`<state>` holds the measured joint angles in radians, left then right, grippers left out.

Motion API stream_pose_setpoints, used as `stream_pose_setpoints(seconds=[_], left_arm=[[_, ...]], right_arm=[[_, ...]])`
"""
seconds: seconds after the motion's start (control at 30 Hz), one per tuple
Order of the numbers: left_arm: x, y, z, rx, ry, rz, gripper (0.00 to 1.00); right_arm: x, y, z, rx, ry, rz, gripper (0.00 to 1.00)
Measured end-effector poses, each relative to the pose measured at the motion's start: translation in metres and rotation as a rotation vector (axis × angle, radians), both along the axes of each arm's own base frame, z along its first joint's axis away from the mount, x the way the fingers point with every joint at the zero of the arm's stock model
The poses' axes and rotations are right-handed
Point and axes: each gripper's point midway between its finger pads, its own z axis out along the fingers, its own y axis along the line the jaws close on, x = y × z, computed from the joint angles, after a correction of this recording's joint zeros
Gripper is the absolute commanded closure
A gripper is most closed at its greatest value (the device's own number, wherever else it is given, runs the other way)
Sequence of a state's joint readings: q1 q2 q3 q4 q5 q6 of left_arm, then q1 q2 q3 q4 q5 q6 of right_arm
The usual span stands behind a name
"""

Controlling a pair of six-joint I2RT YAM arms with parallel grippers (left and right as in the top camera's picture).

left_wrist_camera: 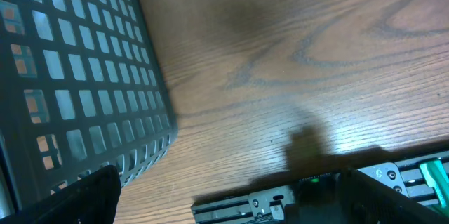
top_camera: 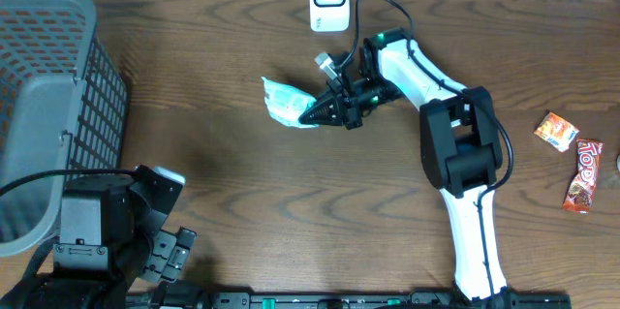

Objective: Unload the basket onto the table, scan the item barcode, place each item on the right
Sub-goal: 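Raise the green wipes pack up to the scanner with the right gripper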

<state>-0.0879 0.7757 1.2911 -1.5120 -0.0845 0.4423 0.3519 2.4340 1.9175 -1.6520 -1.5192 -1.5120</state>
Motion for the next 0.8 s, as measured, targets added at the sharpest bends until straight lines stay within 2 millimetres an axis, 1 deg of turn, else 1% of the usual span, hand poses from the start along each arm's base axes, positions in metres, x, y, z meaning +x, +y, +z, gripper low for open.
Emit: stream_pose_setpoints(seconds=[0.2,0.37,0.5,0.63,0.73,0.77,0.8], left_arm=[[0.000,0.000,0.000,0.000,0.000,0.000,0.02],[0.000,0.000,0.000,0.000,0.000,0.000,0.02],[0.000,0.000,0.000,0.000,0.000,0.000,0.02],[0.000,0.000,0.000,0.000,0.000,0.000,0.02],[0.000,0.000,0.000,0.000,0.000,0.000,0.02],[0.000,0.000,0.000,0.000,0.000,0.000,0.02],[0.000,0.000,0.000,0.000,0.000,0.000,0.02]], right_arm=[[0.007,0.003,0.008,0.026,-0.067,0.000,0.99],[0.009,0.003,0.008,0.032,-0.084,0.000,0.99],[0.009,0.003,0.008,0.032,-0.085,0.000,0.99],[0.011,0.001,0.007,0.012,-0.046,-0.007,0.99],[0.022,-0.005,0.005,-0.027,-0.033,-0.021,0.99],[0.029,-0.009,0.003,-0.048,-0.034,-0.029,0.99],[0.041,-0.015,-0.003,-0.089,-0.042,-0.044,0.99]])
